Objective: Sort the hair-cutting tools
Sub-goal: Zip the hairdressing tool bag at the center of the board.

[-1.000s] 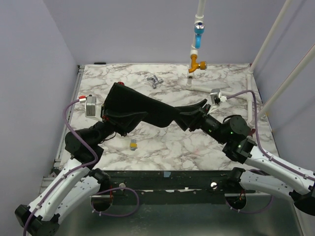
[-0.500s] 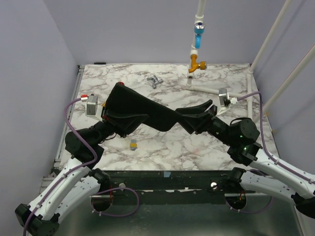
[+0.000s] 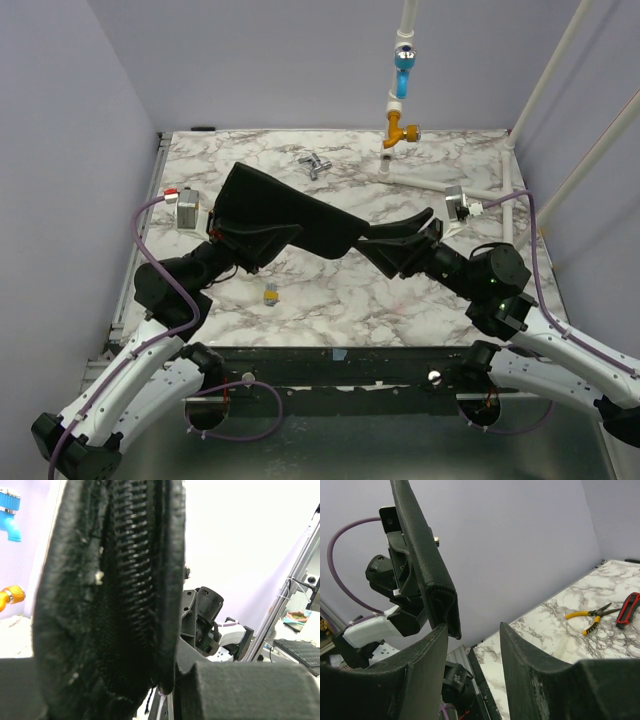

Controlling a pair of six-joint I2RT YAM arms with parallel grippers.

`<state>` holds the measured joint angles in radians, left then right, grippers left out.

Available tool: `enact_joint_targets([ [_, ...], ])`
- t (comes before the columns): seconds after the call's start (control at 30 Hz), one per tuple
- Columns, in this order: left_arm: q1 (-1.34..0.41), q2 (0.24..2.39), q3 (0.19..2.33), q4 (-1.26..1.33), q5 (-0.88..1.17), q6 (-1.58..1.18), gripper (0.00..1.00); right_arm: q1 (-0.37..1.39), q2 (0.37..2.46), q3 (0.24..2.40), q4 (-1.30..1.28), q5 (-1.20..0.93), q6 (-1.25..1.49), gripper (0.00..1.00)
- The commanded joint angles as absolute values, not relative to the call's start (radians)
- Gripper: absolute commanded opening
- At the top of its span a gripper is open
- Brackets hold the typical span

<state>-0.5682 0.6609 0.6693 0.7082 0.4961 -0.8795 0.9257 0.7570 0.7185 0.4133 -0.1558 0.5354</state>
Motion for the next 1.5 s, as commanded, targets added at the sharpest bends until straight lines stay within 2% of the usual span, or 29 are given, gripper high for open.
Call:
enact_joint_targets([
  [0.0, -0.561, 0.661, 0.716, 0.752, 0.463, -0.873, 0.0, 0.929, 0.754, 0.707, 0.405, -0.194, 0.552, 0.5],
  [0.53, -0.561, 0.712, 0.709, 0.829, 0.535, -0.931, 0.0, 0.928, 0.852, 0.74, 0.474, -0.203, 0.593, 0.5],
  [0.8, -0.561, 0.695, 0.7, 0.843, 0.493, -0.913, 0.0, 0.928, 0.916, 0.751, 0.38, -0.3, 0.593, 0.48],
  [1.03, -0.561, 0.658, 0.735, 0.696, 0.427, -0.806, 0.0, 0.928, 0.829, 0.708, 0.267, -0.213, 0.52, 0.48],
  [1.23, -0.566, 0.679, 0.804, 0.56, 0.379, -0.734, 0.0, 0.93, 0.853, 0.759, 0.244, -0.191, 0.474, 0.47],
  [1.47, -0.606, 0.708, 0.869, 0.407, 0.267, -0.657, 0.0, 0.993, 0.919, 0.856, 0.221, -0.062, 0.372, 0.46],
])
